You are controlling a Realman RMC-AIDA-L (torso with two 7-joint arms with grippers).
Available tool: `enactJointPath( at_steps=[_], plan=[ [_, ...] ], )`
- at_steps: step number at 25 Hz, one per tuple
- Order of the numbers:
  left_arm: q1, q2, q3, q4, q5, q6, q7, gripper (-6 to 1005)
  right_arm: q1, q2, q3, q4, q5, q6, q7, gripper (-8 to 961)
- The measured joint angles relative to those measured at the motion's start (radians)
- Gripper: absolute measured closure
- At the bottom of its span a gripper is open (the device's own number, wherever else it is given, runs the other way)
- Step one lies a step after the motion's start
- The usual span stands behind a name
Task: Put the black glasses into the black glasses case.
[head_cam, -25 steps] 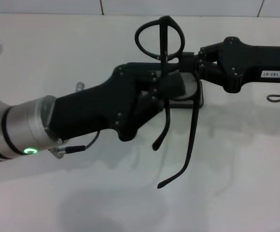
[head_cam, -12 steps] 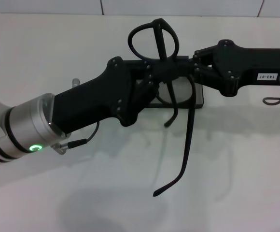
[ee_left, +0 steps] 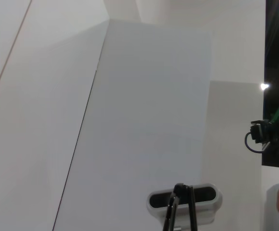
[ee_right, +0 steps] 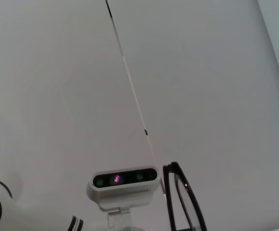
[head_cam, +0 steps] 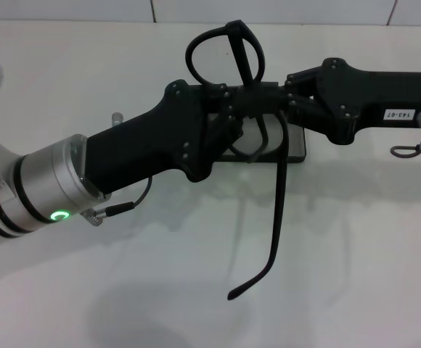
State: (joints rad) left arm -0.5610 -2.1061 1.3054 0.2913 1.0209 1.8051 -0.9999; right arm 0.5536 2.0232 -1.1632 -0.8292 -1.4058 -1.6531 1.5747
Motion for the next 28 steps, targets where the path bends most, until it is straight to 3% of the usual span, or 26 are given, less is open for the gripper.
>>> enactJointPath(
  at_steps=[7,9,15,20,22,27,28],
  plan=[
    [0.009,0.009,0.001,0.007,0.001,0.081,0.003,981,-0.015,-0.005,0.031,0.002,0.01,0.008,-0.022,903],
    [0.015,0.014,-0.003,0.01,0.001,0.109,0.009,981,-0.039,-0.006,0.126,0.002,0.02,-0.062,-0.023,903],
    [0.035,0.032,-0.015,0.026,0.036,0.119,0.013,981,-0.07,-0.008,0.212,0.002,0.171,-0.201,-0.022,902],
    [-0.002,0.015,-0.004,0.029,0.147,0.126,0.026,981,-0.07,-0.005,0.213,0.008,0.33,-0.236,-0.066,900],
    [-0.027,0.007,0.031,0.03,0.17,0.13,0.049,981,-0.056,-0.001,0.201,0.042,0.372,-0.229,-0.123,900],
    [-0.063,0.001,0.27,0.029,-0.024,0.138,0.126,981,0.046,0.0,0.155,0.283,0.415,-0.202,-0.312,899],
    [-0.063,0.001,0.27,0.029,-0.024,0.138,0.126,981,0.067,0.0,0.151,0.329,0.411,-0.198,-0.345,899]
  ],
)
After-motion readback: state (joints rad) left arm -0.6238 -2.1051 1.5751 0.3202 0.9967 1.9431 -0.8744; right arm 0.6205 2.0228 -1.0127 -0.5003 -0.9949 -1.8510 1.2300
